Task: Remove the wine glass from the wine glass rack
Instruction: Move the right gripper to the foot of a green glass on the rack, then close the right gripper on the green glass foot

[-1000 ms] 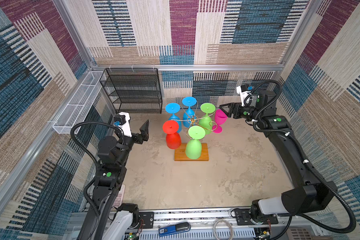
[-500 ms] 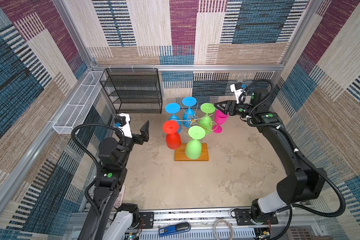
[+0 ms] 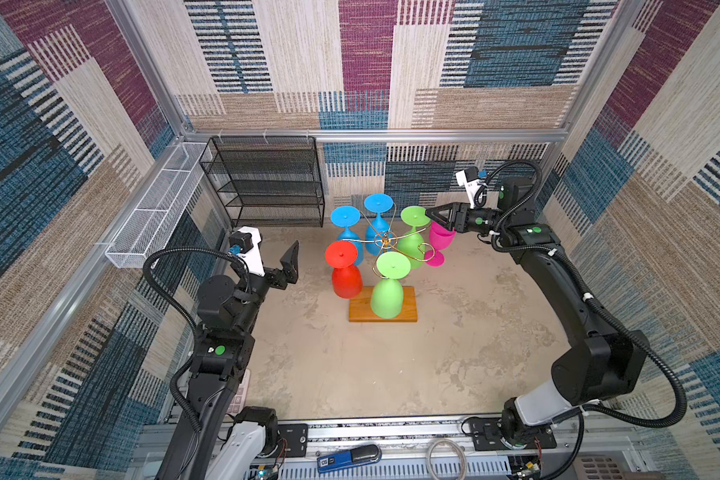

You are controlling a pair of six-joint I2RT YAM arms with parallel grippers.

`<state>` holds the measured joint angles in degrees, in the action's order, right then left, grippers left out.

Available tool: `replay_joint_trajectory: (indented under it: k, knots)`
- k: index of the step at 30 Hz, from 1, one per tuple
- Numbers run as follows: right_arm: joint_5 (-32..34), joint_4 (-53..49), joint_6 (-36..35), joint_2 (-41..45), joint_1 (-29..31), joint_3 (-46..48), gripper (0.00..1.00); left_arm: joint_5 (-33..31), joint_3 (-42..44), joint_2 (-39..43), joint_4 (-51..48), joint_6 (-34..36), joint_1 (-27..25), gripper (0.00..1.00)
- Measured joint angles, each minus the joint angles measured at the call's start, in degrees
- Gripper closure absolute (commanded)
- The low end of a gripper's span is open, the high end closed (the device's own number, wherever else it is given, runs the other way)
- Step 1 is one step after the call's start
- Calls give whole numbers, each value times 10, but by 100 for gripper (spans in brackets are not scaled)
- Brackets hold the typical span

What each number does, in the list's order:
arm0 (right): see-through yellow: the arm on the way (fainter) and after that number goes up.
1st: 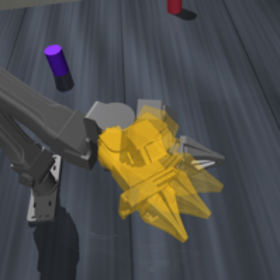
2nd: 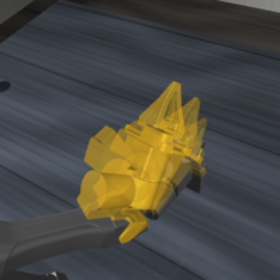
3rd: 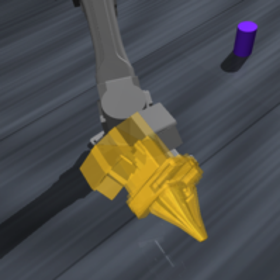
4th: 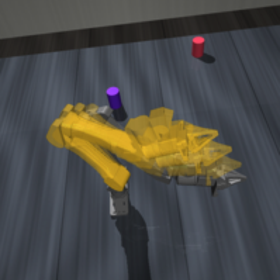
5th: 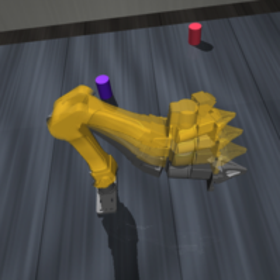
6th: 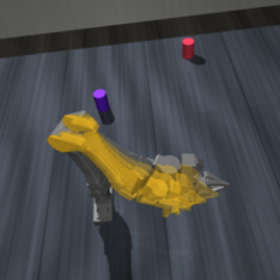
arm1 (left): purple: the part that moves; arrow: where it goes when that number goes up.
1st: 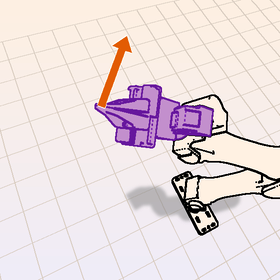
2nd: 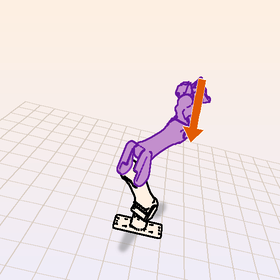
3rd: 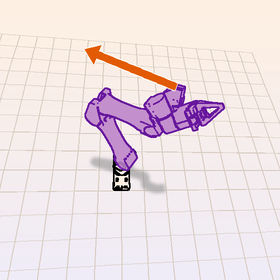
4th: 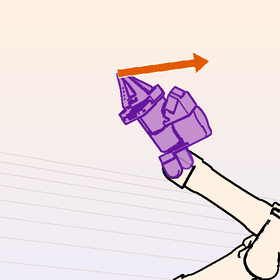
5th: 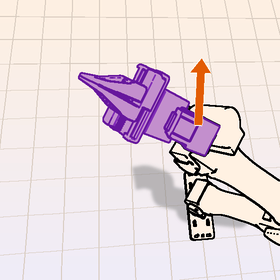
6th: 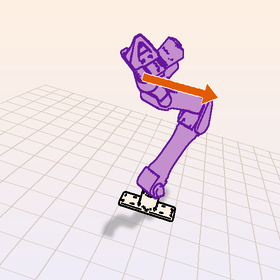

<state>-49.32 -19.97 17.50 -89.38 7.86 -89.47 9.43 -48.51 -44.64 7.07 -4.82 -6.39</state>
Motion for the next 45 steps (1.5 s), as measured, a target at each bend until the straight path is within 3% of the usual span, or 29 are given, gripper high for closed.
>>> replay_joint_trajectory:
  k: [11, 16, 26, 36, 45]
  knots:
    - [6, -2, 0, -16, 22, -5, 67, 2, 0, 1, 0, 0, 0, 9]
    - [14, -5, 0, -16, 23, -5, 73, 4, 0, 2, 0, 0, 0, 9]
    - [29, -9, 0, -16, 23, -8, 73, 12, 0, 5, 0, 0, 0, 10]
    - [33, -11, 0, -16, 23, -14, 65, 12, 0, 5, 0, 0, 0, 9]
    - [41, -17, 0, -17, 24, -24, 67, 13, 0, 7, 0, 0, 0, 9]
